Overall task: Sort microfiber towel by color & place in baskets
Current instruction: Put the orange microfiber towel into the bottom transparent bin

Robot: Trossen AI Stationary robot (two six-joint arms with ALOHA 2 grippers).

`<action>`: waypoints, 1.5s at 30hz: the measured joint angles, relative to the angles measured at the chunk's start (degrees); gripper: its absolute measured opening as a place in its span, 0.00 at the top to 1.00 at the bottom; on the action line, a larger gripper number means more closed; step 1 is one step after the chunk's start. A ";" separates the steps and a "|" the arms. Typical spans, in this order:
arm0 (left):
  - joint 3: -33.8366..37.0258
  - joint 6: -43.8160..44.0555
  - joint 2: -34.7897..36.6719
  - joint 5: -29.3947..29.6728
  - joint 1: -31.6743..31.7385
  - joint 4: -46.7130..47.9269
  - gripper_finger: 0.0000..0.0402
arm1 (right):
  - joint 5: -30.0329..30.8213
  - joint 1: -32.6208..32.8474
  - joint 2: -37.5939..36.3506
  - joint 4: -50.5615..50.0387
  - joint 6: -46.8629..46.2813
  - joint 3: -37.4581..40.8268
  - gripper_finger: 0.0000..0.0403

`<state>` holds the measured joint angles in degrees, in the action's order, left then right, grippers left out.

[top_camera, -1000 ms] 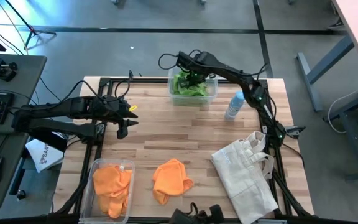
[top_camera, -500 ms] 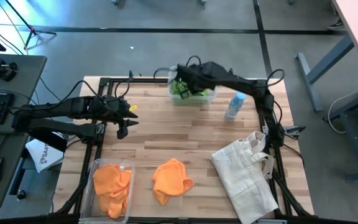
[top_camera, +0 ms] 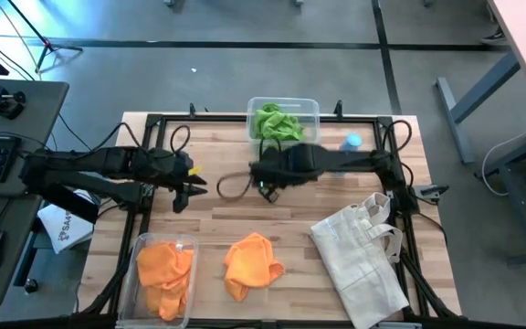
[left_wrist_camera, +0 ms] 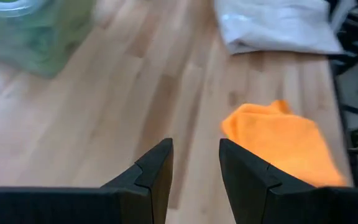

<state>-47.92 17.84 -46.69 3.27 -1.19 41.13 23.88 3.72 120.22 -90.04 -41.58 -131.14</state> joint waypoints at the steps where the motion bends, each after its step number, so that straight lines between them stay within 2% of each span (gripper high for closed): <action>1: 0.00 0.73 -0.32 0.02 -1.34 -0.87 0.70 | 0.02 1.37 0.00 -0.04 0.00 0.18 0.85; 5: -0.02 4.22 -2.66 1.13 -7.39 -7.58 0.70 | 0.05 8.11 0.00 0.06 0.49 1.67 0.85; 8: -0.02 5.85 -5.89 4.24 -12.45 -12.19 0.70 | 0.43 13.13 0.00 0.04 -1.34 3.35 0.86; 11: -0.02 8.63 -9.64 7.70 -16.70 -15.20 0.70 | 3.42 17.89 -0.28 0.15 -3.54 5.40 0.89; 16: -0.02 14.45 -14.75 9.89 -21.77 -19.04 0.70 | 6.71 24.31 -6.41 6.61 -7.54 16.78 0.98; 20: -0.02 16.98 -17.32 10.16 -23.99 -22.32 0.70 | 6.24 26.33 -17.00 22.19 -8.10 33.48 0.99; 25: -0.07 16.94 -19.79 11.45 -24.83 -24.60 0.70 | -2.40 23.75 -31.43 55.42 4.35 56.09 1.00; 28: -0.07 14.95 -21.80 11.56 -24.81 -26.03 0.70 | -2.86 22.28 -38.43 71.13 12.16 67.53 1.00; 30: -0.07 13.31 -23.45 11.41 -24.76 -27.22 0.70 | -2.89 21.59 -42.17 76.53 14.77 73.34 1.00; 33: -0.07 10.29 -26.23 10.20 -24.71 -29.26 0.70 | -3.04 21.01 -46.09 76.16 13.30 79.49 1.00; 39: -0.78 8.96 -33.87 5.78 -24.42 -29.05 0.70 | -4.25 22.15 -48.98 76.19 0.06 86.23 1.00; 45: -11.29 2.10 -44.31 2.99 -23.52 -18.35 0.70 | -4.24 24.08 -48.98 78.19 -3.46 88.99 1.00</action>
<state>-59.21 19.94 -91.00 6.26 -24.71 22.78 19.64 27.80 71.24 -11.86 -45.05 -42.15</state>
